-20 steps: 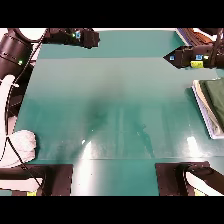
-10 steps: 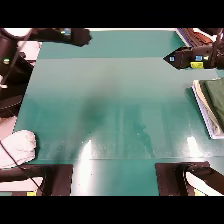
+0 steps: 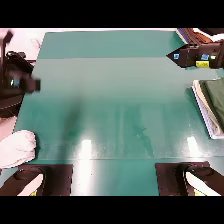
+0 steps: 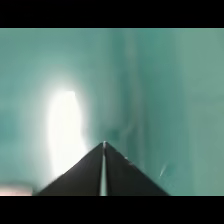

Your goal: Fold the shirts.

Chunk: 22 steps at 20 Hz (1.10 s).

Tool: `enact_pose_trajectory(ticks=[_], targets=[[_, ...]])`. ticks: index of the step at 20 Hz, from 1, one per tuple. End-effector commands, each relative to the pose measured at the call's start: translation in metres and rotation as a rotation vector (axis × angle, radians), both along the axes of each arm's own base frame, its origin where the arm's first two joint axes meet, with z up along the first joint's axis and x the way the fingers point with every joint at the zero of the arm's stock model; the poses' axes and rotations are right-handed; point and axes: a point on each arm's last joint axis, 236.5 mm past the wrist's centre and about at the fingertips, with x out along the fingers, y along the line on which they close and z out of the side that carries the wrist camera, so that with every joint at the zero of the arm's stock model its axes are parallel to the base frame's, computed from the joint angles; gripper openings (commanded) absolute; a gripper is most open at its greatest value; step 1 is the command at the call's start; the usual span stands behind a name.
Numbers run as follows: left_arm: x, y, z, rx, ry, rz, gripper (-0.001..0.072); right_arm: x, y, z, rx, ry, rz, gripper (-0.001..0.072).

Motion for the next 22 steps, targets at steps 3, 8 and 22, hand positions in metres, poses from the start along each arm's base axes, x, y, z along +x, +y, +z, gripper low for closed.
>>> enact_pose_trajectory(ticks=[3, 8, 22], targets=[[-0.097, 0.090, -0.103, 0.161, 0.316, 0.316, 0.0672, -0.003, -0.001, 0.007, 0.002, -0.021, -0.002, 0.0018], [-0.124, 0.121, -0.162, 0.177, 0.414, 0.425, 0.0673, -0.003, -0.001, 0.007, 0.002, -0.022, -0.003, 0.0018], [-0.084, 0.115, -0.109, 0.005, 0.225, 0.492, 0.0020, 0.003, -0.003, 0.037, 0.022, -0.105, -0.022, 0.0018]])
